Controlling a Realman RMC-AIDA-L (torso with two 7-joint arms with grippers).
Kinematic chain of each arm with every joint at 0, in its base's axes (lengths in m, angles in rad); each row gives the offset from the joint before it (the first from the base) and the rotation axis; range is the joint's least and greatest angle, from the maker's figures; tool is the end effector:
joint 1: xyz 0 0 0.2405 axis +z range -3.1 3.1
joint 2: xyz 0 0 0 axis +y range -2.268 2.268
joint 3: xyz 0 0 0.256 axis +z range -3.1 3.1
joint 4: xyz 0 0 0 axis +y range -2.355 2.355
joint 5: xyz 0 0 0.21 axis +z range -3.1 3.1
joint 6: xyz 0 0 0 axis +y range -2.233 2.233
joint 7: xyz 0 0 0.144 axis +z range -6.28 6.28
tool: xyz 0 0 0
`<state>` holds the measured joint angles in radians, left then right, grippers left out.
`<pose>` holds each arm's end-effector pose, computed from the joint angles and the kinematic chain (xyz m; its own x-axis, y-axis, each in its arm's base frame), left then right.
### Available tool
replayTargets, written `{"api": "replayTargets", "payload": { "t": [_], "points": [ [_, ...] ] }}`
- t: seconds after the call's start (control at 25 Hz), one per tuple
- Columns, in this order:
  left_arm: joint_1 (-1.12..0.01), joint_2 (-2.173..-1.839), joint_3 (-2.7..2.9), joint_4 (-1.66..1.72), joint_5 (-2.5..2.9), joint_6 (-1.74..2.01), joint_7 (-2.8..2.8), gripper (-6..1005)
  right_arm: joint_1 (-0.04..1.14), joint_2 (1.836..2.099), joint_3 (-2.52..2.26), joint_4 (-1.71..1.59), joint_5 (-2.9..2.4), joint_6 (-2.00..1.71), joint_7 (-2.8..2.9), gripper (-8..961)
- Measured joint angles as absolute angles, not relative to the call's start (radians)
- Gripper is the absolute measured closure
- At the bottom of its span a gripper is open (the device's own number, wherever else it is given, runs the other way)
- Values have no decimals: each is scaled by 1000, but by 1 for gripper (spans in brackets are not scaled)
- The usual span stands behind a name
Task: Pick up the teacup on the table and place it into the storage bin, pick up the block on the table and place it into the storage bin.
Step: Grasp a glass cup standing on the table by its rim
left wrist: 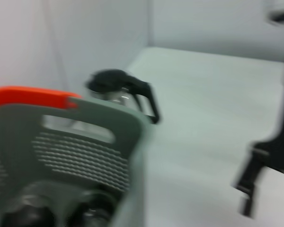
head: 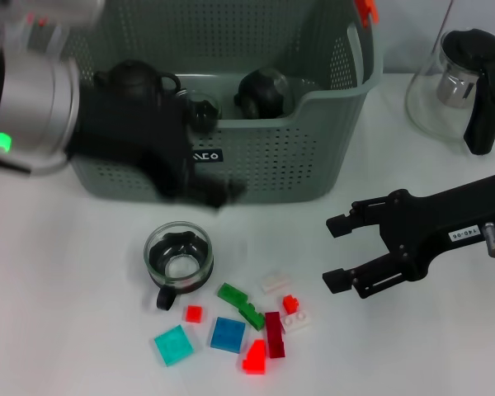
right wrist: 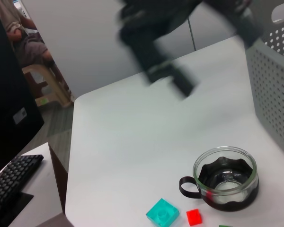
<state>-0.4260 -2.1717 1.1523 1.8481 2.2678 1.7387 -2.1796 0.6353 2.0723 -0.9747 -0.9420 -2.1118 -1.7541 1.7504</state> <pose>-0.1161 0.3057 0.0612 0.9741 0.2139 0.0736 0.2261 -0.9108 -0.3454 0.1903 0.3337 0.0011 0.9203 -0.3404 -0.1931 -0.3267 -0.9399 0.0997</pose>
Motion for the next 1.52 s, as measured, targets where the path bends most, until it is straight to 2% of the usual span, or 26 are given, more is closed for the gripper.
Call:
{"api": "replayTargets", "payload": {
  "t": [0.2,0.44,0.92,1.52],
  "points": [
    [-351,-2174,1242,1862,2267,1806,-2144,154,634,2073,-972,-930,-2112,-1741,1756,12],
    [-345,-2176,1347,1836,2350,1800,-2165,154,632,2069,-961,-923,-2114,-1735,1765,11],
    [-467,-2171,1467,1595,2554,1673,-2334,155,623,2023,-959,-923,-2114,-1777,1753,12],
    [-534,-2174,1609,1454,2693,1555,-2462,156,624,2021,-959,-924,-2114,-1758,1744,12]
  ]
}}
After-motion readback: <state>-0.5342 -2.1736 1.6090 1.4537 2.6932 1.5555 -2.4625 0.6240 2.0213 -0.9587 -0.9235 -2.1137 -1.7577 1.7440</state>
